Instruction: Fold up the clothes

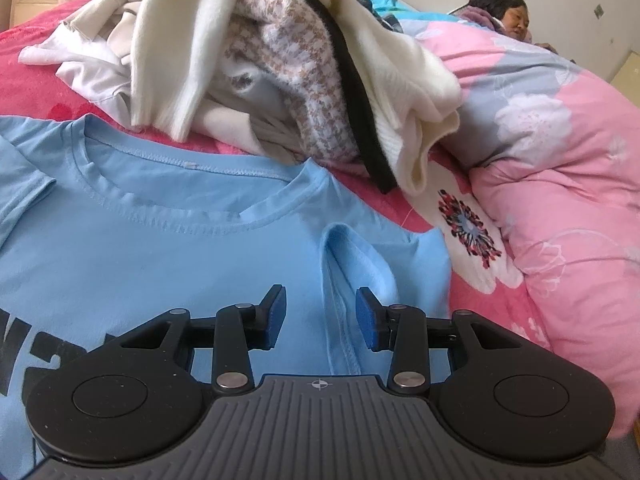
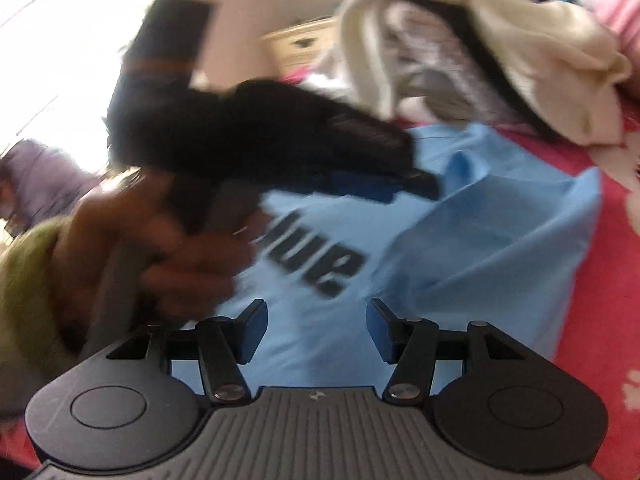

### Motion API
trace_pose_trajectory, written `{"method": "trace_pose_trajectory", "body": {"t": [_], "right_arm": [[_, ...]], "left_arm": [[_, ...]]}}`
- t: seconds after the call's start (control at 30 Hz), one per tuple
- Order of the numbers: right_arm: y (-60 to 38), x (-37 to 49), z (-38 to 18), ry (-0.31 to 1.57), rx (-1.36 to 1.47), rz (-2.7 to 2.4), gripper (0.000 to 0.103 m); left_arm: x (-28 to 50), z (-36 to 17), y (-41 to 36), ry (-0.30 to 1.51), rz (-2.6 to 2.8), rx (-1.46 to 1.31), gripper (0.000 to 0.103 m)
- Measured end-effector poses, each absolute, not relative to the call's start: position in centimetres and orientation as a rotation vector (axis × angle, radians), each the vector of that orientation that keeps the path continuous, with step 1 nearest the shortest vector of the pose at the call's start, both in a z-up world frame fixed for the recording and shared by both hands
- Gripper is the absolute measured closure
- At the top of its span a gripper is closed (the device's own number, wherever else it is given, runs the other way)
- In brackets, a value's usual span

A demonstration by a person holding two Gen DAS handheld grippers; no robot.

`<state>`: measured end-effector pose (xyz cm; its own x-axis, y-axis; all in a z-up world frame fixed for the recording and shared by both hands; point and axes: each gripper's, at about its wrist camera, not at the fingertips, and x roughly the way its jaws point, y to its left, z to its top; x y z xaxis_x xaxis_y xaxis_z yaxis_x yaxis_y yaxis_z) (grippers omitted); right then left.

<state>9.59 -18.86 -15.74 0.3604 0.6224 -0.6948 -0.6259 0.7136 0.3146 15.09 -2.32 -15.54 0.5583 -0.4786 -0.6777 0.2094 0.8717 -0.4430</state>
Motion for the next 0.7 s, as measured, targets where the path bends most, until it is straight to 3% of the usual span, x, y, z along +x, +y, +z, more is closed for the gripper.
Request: {"method": "trace_pose_trajectory", "body": {"t": [0.3,0.43,0.5,0.57,0.63,0.67,0.7], "right_arm": [[-23.0,8.2,-14.1,0.881,-0.136,0.519,0.045],[-24.2,9.8,-15.1,0.918,-0.130,0.416,0.053],[-23.8,10.3,-15.9,0.929,-0.185,0.403,0.060],[-23.9,10.1,-16.1,0.929,-0.193,0.378,0.092],[-24.5,9.6,-15.8,0.916,-0.170,0.347,0.097],[-25.3,9.2,-15.3,0.903,-0.141,0.317,0.097],[-26.0,9.0,-15.1,0.904,-0.106,0.290,0.098]], "left_arm": [[13.3,-15.3,-1.9,0.896,-0.491,-0.305,0.064],[12.0,-16.0,-2.6,0.907,-0.503,-0.278,0.065],[11.5,-16.3,-3.0,0.909,-0.504,-0.280,0.069],[11.2,-16.6,-3.3,0.907,-0.500,-0.294,0.074],[11.2,-17.0,-3.2,0.923,-0.480,-0.337,0.081],[11.1,-17.1,-3.1,0.928,-0.471,-0.364,0.090],[11.0,-17.2,-2.9,0.932,-0.463,-0.392,0.091]]}}
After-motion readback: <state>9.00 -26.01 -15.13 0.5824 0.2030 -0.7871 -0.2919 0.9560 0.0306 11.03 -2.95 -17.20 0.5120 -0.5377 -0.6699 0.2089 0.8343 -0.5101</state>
